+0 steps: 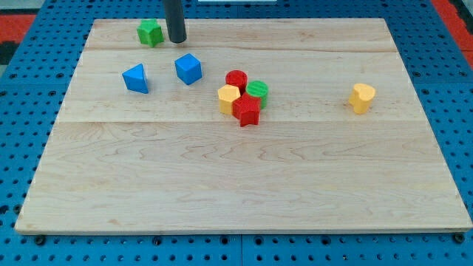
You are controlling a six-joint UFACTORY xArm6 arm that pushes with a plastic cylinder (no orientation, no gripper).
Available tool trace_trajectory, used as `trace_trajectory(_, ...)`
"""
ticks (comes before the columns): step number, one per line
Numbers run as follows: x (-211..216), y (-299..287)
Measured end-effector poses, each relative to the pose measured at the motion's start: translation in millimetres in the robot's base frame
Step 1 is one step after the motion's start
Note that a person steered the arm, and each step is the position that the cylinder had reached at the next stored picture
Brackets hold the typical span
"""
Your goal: Push the cube into the green circle
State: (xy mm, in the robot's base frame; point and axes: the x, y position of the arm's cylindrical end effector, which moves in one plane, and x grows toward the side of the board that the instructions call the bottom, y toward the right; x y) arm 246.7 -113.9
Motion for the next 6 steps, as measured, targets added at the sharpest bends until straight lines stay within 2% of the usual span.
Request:
trace_trajectory(1, 8.0, 89.2)
trace_trajectory(2, 52.0, 121.4)
trace_trajectory(3, 97.5, 52.0)
trace_trajectory(4, 98.8, 8.0)
trace_trajectory(5, 39.0, -48.2)
trace_trajectory(6, 54.9, -36.7)
